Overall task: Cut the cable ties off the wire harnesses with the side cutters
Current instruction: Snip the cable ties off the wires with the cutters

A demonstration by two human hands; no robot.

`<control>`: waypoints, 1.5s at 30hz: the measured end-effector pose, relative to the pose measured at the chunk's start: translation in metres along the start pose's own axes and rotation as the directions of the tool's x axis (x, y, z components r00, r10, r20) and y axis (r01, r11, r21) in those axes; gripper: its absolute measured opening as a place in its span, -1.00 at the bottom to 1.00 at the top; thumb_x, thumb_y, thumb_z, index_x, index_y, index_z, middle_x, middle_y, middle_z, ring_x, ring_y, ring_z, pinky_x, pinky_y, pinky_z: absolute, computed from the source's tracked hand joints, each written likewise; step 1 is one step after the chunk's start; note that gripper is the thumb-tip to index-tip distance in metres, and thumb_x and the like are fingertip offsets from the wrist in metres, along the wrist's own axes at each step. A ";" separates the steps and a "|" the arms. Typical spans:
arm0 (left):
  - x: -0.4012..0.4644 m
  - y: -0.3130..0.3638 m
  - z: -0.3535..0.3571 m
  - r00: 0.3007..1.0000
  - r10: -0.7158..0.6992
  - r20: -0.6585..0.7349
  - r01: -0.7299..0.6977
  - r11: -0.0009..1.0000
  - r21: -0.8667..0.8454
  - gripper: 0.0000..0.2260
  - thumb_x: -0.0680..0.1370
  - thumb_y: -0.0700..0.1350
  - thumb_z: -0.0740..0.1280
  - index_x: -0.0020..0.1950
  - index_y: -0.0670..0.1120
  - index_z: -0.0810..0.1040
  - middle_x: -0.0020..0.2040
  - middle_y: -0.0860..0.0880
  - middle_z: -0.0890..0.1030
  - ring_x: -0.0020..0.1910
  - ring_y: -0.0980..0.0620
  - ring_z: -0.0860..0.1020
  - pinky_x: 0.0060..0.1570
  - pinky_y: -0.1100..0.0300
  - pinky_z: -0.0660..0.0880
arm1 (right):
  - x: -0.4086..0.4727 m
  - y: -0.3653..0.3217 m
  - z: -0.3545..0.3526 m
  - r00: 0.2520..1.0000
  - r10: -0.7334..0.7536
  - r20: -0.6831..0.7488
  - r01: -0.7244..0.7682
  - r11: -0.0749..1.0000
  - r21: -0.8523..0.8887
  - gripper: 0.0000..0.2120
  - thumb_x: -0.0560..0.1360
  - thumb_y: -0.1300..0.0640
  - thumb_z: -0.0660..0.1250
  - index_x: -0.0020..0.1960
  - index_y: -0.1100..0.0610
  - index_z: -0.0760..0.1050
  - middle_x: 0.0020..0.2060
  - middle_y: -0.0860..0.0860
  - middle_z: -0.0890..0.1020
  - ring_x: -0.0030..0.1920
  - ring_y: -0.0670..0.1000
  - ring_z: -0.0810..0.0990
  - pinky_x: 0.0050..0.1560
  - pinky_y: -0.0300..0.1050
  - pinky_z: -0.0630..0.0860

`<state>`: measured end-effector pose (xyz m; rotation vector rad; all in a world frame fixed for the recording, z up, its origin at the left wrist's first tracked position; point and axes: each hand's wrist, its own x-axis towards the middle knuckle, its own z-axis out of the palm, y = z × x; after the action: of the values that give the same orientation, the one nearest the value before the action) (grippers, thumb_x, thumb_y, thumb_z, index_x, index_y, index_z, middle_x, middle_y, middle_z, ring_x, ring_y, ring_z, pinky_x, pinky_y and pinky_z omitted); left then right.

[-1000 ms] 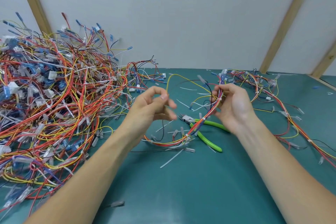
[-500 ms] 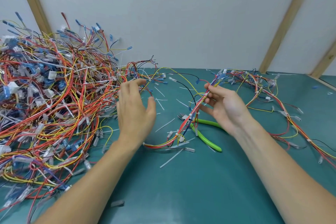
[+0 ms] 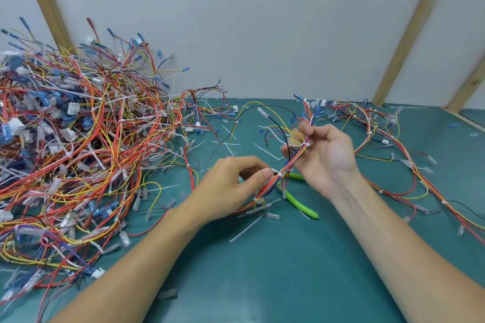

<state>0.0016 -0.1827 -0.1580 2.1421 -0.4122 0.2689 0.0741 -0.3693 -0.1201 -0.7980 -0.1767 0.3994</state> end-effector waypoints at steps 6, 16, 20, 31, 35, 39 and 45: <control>-0.001 0.004 0.001 0.999 -0.049 -0.014 0.046 0.985 -0.165 -0.54 0.59 0.05 0.38 0.45 0.07 0.35 -0.03 0.12 0.64 -0.15 0.00 0.66 -0.16 0.16 0.51 | -0.001 -0.001 -0.002 0.998 0.013 0.053 -0.019 0.992 0.127 -0.85 0.39 0.16 0.10 -0.36 0.06 0.25 -0.41 -0.05 0.12 -0.42 -0.02 0.06 -0.33 -0.21 0.22; 0.004 0.004 0.000 0.979 -0.081 -0.187 0.046 0.981 -0.187 -0.88 0.65 -0.12 0.31 -0.07 -0.06 0.57 -0.21 0.01 0.69 -0.21 0.05 0.66 -0.22 0.35 0.44 | -0.001 0.003 0.003 0.993 0.114 0.021 -0.116 0.989 0.088 -0.74 0.54 0.17 0.02 -0.31 0.09 0.28 -0.34 -0.05 0.08 -0.50 -0.05 0.21 -0.45 -0.21 0.45; 0.006 0.005 -0.004 0.980 -0.119 -0.162 0.066 0.951 -0.301 -0.92 0.64 -0.12 0.32 -0.02 -0.10 0.55 -0.12 0.00 0.72 -0.18 0.04 0.69 -0.24 0.43 0.44 | 0.000 0.003 0.002 0.993 0.111 -0.029 -0.107 0.989 0.105 -0.72 0.58 0.17 0.06 -0.27 0.12 0.39 -0.36 -0.04 0.16 -0.45 -0.04 0.28 -0.32 -0.16 0.55; 0.006 0.009 -0.006 0.994 -0.099 -0.053 0.069 0.913 -0.403 -0.81 0.64 -0.17 0.29 -0.03 -0.21 0.67 -0.29 0.05 0.65 -0.26 0.15 0.60 -0.14 0.31 0.51 | 0.002 0.004 0.003 0.987 0.010 -0.159 -0.018 0.999 -0.045 -0.81 0.65 0.22 0.19 -0.03 0.16 0.57 -0.35 -0.02 0.51 -0.32 -0.04 0.56 -0.26 -0.16 0.62; 0.006 0.007 -0.005 0.991 -0.108 -0.076 0.068 0.912 -0.406 -0.85 0.63 -0.21 0.30 -0.03 -0.20 0.65 -0.32 0.11 0.63 -0.30 0.19 0.55 -0.17 0.34 0.48 | 0.001 0.005 0.002 0.996 0.009 -0.088 -0.029 0.972 -0.231 -0.78 0.64 0.21 0.21 0.15 0.16 0.62 -0.17 -0.01 0.68 -0.13 -0.04 0.68 -0.17 -0.19 0.63; 0.008 0.005 -0.008 0.976 -0.151 -0.158 0.067 0.896 -0.438 -0.91 0.58 -0.20 0.38 -0.13 -0.12 0.61 -0.34 0.12 0.59 -0.35 0.18 0.49 -0.27 0.38 0.42 | -0.001 0.013 0.006 0.994 -0.073 -0.083 0.017 0.842 -0.539 -0.77 0.63 0.24 0.28 0.22 0.12 0.63 0.02 0.02 0.76 0.01 -0.06 0.74 -0.01 -0.23 0.59; 0.010 0.002 -0.010 0.965 -0.137 -0.225 0.032 0.908 -0.417 -0.91 0.54 -0.13 0.40 -0.10 -0.14 0.62 -0.37 0.09 0.53 -0.41 0.17 0.42 -0.33 0.36 0.37 | -0.004 0.020 0.006 0.985 -0.168 -0.031 0.100 0.710 -0.698 -0.89 0.61 0.20 0.37 0.00 0.13 0.69 -0.15 0.04 0.75 -0.13 -0.07 0.70 -0.08 -0.28 0.57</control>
<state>0.0094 -0.1774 -0.1475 1.6811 -0.2041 0.3628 0.0634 -0.3544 -0.1306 -1.5452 -0.3061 0.1407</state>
